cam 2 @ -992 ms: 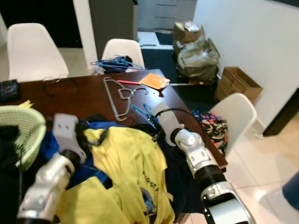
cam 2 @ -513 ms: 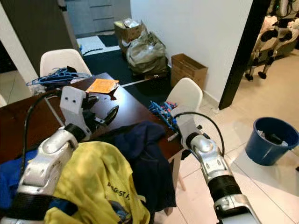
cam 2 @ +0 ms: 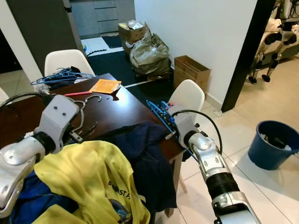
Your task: Hang hanger
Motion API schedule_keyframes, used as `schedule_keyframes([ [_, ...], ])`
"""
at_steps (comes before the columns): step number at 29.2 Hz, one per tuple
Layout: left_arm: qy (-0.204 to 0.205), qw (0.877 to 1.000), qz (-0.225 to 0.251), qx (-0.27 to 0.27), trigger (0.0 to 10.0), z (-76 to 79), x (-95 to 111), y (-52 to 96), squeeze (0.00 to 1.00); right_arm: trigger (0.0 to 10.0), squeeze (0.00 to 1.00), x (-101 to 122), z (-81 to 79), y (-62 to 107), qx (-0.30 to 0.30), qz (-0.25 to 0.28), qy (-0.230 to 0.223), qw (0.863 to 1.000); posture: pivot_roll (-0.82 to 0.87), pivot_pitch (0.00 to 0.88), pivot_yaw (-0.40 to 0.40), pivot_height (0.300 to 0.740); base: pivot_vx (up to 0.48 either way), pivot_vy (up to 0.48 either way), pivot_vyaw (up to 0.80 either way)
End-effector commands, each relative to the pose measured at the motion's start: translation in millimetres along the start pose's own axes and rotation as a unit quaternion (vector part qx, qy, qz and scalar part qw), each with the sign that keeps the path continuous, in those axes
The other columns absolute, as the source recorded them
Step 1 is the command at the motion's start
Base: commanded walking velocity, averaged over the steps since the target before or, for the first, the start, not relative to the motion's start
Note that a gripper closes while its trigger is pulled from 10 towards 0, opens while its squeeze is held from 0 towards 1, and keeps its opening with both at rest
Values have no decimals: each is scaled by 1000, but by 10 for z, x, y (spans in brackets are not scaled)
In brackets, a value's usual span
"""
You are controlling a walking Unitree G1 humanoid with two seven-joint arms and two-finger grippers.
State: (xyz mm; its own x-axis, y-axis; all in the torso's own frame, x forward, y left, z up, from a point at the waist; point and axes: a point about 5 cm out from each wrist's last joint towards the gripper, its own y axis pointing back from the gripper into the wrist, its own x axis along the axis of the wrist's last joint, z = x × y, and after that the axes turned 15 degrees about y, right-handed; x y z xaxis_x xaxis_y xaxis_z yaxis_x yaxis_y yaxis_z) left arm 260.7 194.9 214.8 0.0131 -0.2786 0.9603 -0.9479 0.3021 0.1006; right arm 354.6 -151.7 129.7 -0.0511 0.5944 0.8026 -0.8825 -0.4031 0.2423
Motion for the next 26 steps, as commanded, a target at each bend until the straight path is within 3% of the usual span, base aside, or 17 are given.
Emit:
schedule_keyframes([
  [1,27,997,-44,59,10000,23,-71,113,0,10000,0,54,11,-25,6,6,3,1000,106,0,-22,740,0,0,0],
  [3,87,982,-88,146,10000,76,-172,275,0,10000,0,41,35,-18,8,3,8,1000,125,0,-34,740,0,0,0],
  [5,87,982,-88,146,10000,76,-172,275,0,10000,0,41,35,-18,8,3,8,1000,125,0,-34,740,0,0,0],
  [6,113,973,-102,176,10000,96,-220,344,0,10000,0,40,46,-21,9,2,11,1000,132,0,-39,740,0,0,0],
  [7,113,973,-102,176,10000,96,-220,344,0,10000,0,40,46,-21,9,2,11,1000,132,0,-39,740,0,0,0],
  [8,161,961,-109,199,10000,133,-283,401,0,10000,0,53,56,-31,12,3,15,1000,142,0,-46,740,0,0,0],
  [10,161,961,-109,199,10000,133,-283,401,0,10000,0,53,56,-31,12,3,15,1000,142,0,-46,740,0,0,0],
  [11,202,948,-117,216,10000,168,-343,454,0,10000,0,69,65,-45,13,4,17,1000,150,0,-50,740,0,0,0],
  [12,202,948,-117,216,10000,168,-343,454,0,10000,0,69,65,-45,13,4,17,1000,150,0,-50,740,0,0,0],
  [13,247,930,-130,238,10000,207,-464,510,0,10000,0,84,75,-58,15,6,20,1000,157,0,-56,740,0,0,0],
  [14,247,930,-130,238,10000,207,-464,510,0,10000,0,84,75,-58,15,6,20,1000,157,0,-56,740,0,0,0],
  [16,275,909,-159,271,10000,239,-627,559,0,10000,0,99,74,-74,20,6,26,999,152,0,-58,740,0,0,0],
  [19,275,909,-159,271,10000,239,-627,559,0,10000,0,99,74,-74,20,6,26,999,152,0,-58,740,0,0,0],
  [21,280,899,-187,278,10000,273,-709,566,0,10000,0,97,70,-70,21,6,28,999,145,0,-55,740,0,0,0],
  [26,283,895,-198,281,10000,280,-742,571,0,10000,0,92,78,-65,20,5,28,999,140,0,-53,740,0,0,0],
])
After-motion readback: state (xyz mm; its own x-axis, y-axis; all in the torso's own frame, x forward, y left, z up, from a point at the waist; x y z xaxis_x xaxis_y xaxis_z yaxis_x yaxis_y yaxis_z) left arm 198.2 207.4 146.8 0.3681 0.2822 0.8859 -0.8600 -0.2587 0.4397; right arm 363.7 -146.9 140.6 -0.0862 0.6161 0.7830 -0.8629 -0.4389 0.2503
